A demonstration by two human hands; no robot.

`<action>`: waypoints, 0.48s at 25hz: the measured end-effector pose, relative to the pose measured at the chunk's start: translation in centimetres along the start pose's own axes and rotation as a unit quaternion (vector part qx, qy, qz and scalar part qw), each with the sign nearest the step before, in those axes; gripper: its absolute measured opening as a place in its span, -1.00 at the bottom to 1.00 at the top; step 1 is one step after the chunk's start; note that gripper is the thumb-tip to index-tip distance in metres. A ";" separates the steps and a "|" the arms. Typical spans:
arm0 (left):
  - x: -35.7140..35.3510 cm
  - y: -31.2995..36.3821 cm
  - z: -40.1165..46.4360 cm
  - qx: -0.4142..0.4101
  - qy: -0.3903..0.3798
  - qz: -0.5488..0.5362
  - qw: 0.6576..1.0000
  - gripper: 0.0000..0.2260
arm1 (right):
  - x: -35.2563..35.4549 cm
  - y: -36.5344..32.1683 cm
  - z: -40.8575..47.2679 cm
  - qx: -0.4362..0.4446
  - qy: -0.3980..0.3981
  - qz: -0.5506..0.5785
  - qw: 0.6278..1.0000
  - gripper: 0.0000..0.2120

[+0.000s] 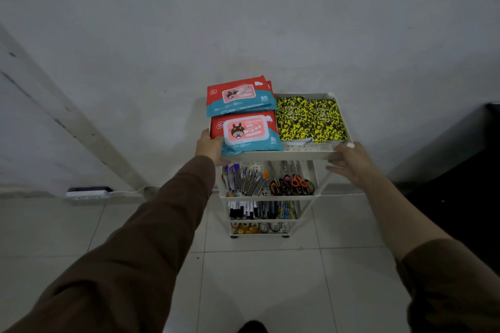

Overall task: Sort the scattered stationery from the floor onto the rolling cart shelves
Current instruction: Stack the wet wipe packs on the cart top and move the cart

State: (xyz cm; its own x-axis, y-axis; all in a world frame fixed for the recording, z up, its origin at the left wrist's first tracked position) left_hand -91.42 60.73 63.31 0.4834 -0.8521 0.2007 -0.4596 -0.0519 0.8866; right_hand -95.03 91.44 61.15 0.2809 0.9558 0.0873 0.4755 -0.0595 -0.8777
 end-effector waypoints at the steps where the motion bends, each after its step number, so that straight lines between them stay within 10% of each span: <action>1: 0.1 0.1 0.0 0.008 -0.004 0.004 1.000 -0.72 | 0.3 -0.4 -0.2 -0.008 -0.009 -0.049 0.999 -0.84; 12: 0.1 1.2 0.0 0.002 -0.020 0.104 0.994 -0.60 | 0.4 -1.8 -1.5 0.066 0.029 -0.197 0.978 -0.63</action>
State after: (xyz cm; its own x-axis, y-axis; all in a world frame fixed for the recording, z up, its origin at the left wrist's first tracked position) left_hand -91.92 60.62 64.42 0.3474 -0.8645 0.3632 -0.5504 0.1256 0.8254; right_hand -94.53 91.47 63.50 0.1453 0.8788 0.4546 0.4465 0.3518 -0.8227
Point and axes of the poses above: each hand's wrist, its own z-axis towards the middle knuckle, its own x-axis out of the back of the hand, y = z × x, the point moved 2 cm from there along z, towards the middle knuckle, and after that the axes turned 8 degrees about y, right-handed, at the moved point
